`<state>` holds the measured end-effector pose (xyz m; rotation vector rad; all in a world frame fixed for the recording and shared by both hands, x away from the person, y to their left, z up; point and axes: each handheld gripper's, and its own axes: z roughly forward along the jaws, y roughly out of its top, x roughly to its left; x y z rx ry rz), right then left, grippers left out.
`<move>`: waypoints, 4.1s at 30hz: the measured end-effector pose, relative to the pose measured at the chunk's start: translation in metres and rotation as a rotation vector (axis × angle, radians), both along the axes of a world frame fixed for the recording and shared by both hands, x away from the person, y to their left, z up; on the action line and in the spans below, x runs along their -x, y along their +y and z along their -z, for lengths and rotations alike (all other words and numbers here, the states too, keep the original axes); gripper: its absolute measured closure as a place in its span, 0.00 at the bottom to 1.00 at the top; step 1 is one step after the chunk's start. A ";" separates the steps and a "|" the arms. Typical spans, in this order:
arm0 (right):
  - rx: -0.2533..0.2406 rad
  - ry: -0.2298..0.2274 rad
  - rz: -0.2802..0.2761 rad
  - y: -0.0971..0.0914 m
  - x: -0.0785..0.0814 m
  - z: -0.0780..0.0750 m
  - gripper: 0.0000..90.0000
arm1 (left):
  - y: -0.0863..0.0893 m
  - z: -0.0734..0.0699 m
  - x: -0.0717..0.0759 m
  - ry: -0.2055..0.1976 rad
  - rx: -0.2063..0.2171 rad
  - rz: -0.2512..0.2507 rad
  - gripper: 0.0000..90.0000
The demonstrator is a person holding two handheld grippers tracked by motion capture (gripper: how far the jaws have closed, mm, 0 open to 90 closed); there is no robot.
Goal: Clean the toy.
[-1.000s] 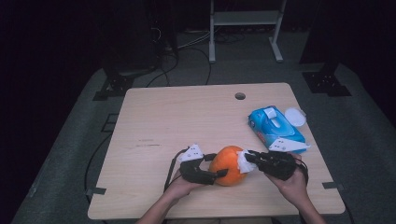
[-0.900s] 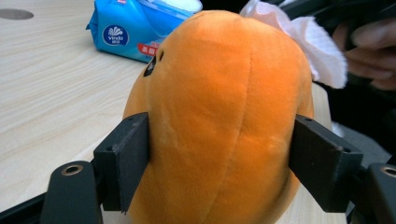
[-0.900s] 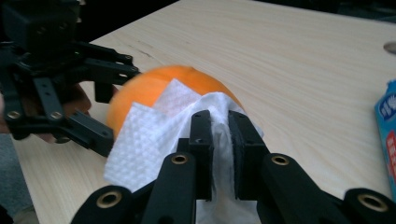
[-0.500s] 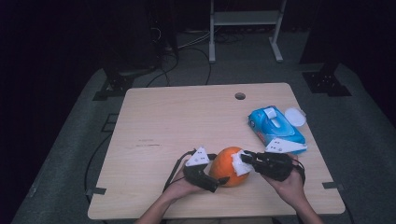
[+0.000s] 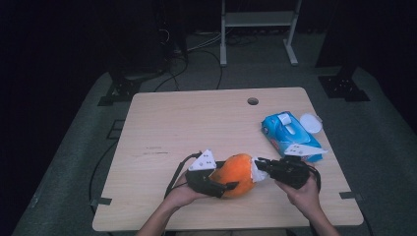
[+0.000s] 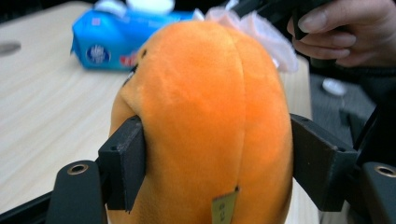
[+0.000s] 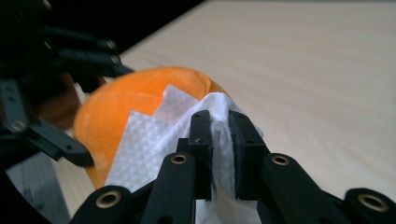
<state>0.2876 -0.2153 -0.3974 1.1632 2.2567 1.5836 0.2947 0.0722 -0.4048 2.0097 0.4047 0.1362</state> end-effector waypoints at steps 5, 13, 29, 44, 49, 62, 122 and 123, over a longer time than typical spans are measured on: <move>0.047 0.003 -0.008 0.011 0.000 0.006 0.89 | -0.002 0.016 -0.006 0.037 -0.045 -0.011 0.28; 0.097 -0.095 -0.054 0.031 0.012 -0.008 0.88 | -0.018 0.019 0.001 -0.027 -0.032 -0.005 0.17; 0.103 -0.086 -0.020 0.022 0.010 -0.001 0.89 | -0.012 0.038 -0.004 -0.059 -0.051 -0.006 0.26; 0.134 -0.120 -0.003 0.024 0.011 -0.001 0.89 | -0.011 0.040 -0.007 -0.034 -0.029 -0.012 0.27; 0.158 -0.131 -0.016 0.028 0.012 -0.002 0.89 | -0.009 0.041 -0.007 -0.034 -0.015 -0.011 0.27; 0.134 -0.082 0.003 0.015 0.001 0.007 0.89 | -0.010 0.054 -0.015 -0.004 0.030 0.027 0.07; 0.063 -0.036 0.063 0.002 0.005 0.007 0.90 | -0.004 0.017 -0.005 0.024 0.081 0.075 0.29; 0.055 -0.047 0.067 0.002 0.006 0.004 0.91 | -0.001 0.005 -0.002 -0.003 0.122 0.071 0.30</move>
